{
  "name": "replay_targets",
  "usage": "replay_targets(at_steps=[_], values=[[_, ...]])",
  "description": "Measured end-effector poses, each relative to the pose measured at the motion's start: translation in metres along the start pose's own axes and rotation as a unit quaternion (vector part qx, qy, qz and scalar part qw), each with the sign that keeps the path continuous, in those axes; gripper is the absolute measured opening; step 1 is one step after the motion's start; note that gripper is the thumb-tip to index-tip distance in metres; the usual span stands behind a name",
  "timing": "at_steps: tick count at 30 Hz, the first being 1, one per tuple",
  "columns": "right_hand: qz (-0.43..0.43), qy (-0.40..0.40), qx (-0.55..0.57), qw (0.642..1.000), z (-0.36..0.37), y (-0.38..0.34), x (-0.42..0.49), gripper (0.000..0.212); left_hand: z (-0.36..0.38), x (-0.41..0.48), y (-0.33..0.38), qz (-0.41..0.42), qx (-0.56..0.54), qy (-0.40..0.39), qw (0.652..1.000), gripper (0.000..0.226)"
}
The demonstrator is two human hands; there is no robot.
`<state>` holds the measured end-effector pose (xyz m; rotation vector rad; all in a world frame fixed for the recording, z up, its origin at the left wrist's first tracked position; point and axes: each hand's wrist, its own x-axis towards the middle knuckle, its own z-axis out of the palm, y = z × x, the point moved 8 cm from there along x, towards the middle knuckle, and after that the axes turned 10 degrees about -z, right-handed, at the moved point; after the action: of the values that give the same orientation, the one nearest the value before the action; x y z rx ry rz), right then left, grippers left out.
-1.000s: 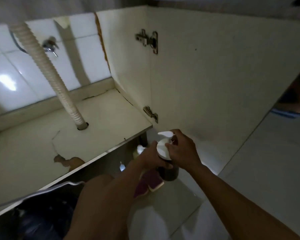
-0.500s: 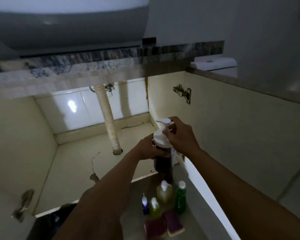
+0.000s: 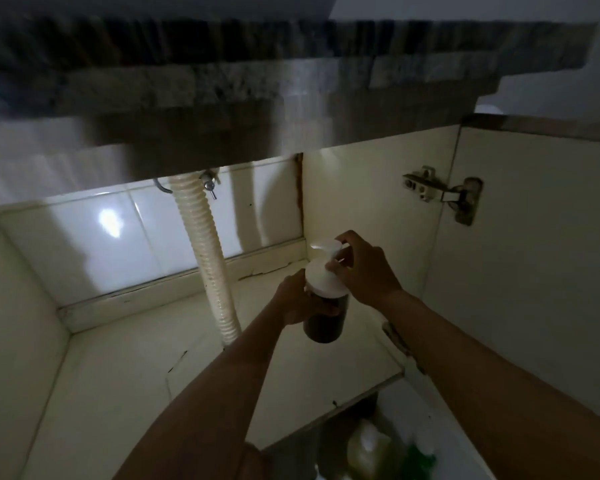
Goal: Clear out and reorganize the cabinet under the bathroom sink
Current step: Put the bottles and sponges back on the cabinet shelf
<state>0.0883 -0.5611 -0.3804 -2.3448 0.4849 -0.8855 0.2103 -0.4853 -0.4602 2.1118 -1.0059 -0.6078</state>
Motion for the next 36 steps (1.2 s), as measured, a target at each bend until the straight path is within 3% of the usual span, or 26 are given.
replay_targets(at_steps=[4, 9, 15, 21, 25, 36], values=[[0.017, 0.006, -0.021, 1.0, 0.028, 0.028, 0.029, 0.033, 0.003, 0.055, -0.025, -0.006, 0.014, 0.041, 0.999, 0.101], [0.048, 0.014, -0.029, 0.998, 0.05, 0.062, 0.053, 0.026, 0.012, 0.098, -0.04, 0.005, -0.017, 0.091, 0.996, 0.092], [0.057, -0.028, -0.007, 0.998, 0.065, 0.088, 0.082, 0.024, 0.016, 0.126, -0.046, -0.007, -0.045, 0.112, 0.993, 0.089], [0.073, -0.129, 0.028, 0.989, 0.084, 0.087, 0.098, 0.064, 0.006, 0.15, -0.051, -0.038, -0.049, 0.093, 0.994, 0.093], [0.071, -0.191, -0.013, 0.979, 0.092, 0.089, 0.095, 0.088, -0.001, 0.161, -0.056, -0.072, -0.073, 0.101, 0.99, 0.088], [0.101, -0.221, -0.05, 0.969, 0.101, 0.133, 0.045, 0.067, 0.003, 0.178, -0.063, -0.116, -0.055, 0.192, 0.973, 0.066]])
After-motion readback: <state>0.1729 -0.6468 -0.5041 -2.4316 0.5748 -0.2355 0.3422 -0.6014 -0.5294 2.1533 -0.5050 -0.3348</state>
